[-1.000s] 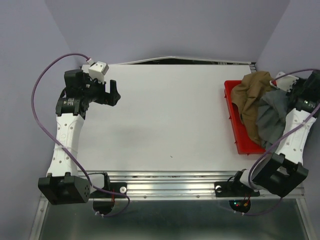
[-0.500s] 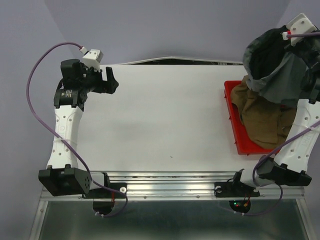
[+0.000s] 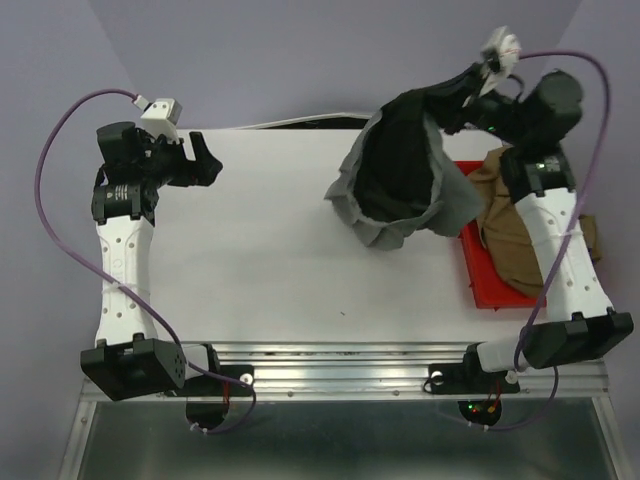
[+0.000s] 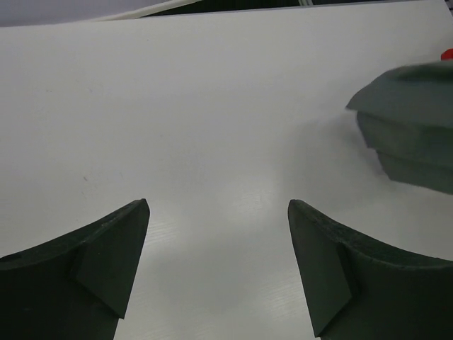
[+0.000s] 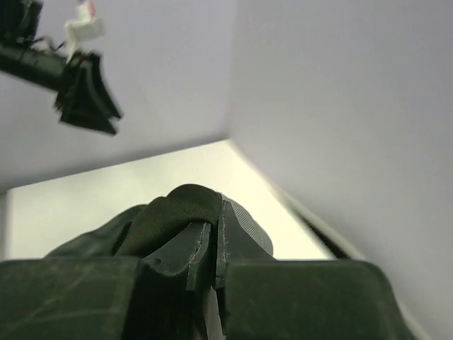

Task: Fold and stack the skirts
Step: Move the skirt to the center of the board

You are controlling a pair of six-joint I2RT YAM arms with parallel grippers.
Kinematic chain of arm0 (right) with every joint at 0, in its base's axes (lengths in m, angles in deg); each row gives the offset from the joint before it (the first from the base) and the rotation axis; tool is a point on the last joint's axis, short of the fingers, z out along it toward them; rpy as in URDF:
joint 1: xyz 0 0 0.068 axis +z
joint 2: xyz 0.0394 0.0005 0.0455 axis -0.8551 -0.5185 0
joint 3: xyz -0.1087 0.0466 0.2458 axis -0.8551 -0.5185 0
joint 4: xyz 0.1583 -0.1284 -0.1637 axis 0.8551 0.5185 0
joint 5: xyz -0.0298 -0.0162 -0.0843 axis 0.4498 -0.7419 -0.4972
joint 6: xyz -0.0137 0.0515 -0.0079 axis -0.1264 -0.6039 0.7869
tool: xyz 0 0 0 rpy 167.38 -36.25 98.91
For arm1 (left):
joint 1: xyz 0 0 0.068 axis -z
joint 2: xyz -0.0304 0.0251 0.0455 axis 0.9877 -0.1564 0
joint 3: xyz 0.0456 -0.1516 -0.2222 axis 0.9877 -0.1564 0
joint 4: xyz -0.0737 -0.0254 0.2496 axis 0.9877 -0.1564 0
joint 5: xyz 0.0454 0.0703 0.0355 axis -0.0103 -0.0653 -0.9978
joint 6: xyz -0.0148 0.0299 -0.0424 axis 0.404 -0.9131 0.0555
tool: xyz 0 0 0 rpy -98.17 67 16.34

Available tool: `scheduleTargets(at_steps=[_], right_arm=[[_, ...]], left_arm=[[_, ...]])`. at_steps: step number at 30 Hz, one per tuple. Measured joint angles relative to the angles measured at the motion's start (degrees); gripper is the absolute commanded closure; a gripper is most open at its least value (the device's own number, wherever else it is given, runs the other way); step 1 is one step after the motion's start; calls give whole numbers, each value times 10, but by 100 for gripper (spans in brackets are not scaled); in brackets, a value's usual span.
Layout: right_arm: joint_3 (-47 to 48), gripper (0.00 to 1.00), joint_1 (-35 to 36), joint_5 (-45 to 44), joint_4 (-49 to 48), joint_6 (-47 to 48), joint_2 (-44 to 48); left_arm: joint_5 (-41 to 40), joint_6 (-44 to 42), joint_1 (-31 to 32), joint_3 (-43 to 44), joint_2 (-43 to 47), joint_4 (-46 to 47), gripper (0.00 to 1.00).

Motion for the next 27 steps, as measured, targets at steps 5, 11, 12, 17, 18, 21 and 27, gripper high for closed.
scheduleTargets(at_steps=[5, 11, 12, 17, 18, 21, 27], right_arm=[[-160, 99, 173, -82, 13, 9, -21], [-285, 99, 249, -218, 13, 19, -76], [-297, 99, 249, -244, 12, 25, -81], [-328, 99, 241, -345, 12, 73, -84], [-331, 99, 239, -351, 12, 81, -84], [-358, 99, 238, -362, 13, 103, -72], [-444, 99, 238, -365, 36, 120, -28]], left_arm=[[1, -24, 0, -23, 29, 2, 10], [4, -68, 9, -75, 35, 2, 15], [-6, -76, 24, -97, 35, 4, 15], [-37, -87, 116, -166, 30, 1, 19], [-39, -86, 144, -176, 22, 3, 19], [-40, -82, 199, -187, -14, 12, 19], [-21, -53, 243, -206, -55, 41, 18]])
